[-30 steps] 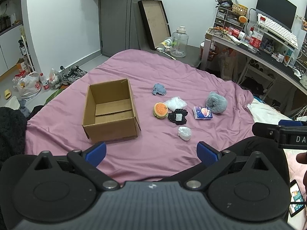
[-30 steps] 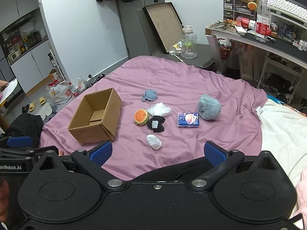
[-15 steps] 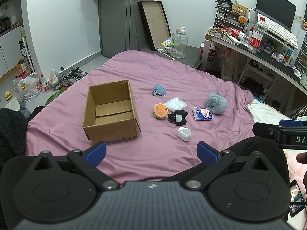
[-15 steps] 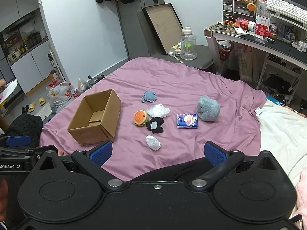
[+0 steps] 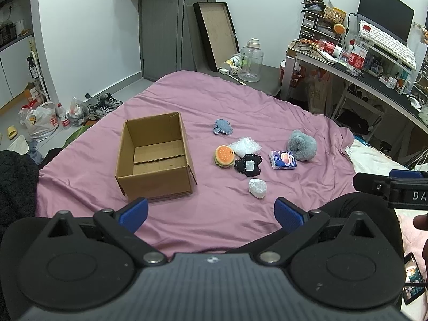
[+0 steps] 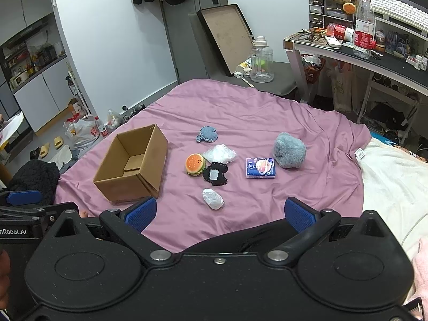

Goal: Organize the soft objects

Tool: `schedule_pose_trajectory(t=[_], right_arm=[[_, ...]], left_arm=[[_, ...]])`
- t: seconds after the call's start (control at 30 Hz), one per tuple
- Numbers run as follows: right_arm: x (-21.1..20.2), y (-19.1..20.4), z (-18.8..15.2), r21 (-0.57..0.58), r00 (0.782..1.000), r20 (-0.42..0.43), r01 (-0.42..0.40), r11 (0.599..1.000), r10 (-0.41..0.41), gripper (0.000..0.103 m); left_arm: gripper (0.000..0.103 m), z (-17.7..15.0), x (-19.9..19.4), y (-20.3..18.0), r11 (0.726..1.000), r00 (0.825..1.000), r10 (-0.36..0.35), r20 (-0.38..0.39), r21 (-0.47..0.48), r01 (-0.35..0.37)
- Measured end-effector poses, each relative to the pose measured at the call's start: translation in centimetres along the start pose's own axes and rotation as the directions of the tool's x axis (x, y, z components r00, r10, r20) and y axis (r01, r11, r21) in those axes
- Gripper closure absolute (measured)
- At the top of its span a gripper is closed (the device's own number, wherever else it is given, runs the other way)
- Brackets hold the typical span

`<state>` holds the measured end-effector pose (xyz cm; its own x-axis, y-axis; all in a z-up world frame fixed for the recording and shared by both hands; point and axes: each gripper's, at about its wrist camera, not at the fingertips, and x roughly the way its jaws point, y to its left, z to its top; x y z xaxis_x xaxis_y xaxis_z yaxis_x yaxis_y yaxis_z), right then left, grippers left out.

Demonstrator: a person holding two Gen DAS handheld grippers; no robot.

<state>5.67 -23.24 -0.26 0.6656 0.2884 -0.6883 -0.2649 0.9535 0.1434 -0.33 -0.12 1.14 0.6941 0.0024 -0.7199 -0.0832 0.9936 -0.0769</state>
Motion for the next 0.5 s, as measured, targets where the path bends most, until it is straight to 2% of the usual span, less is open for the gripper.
schedule_pose_trajectory(t=[0.5], right_arm=[[1.4, -0.3, 0.5, 0.004, 1.0, -0.008, -0.019, 1.0, 0.019, 0.0]], left_arm=[[0.003, 0.5, 0.7, -0.4, 1.0, 1.0, 0.017, 0.018, -0.015, -0.017]])
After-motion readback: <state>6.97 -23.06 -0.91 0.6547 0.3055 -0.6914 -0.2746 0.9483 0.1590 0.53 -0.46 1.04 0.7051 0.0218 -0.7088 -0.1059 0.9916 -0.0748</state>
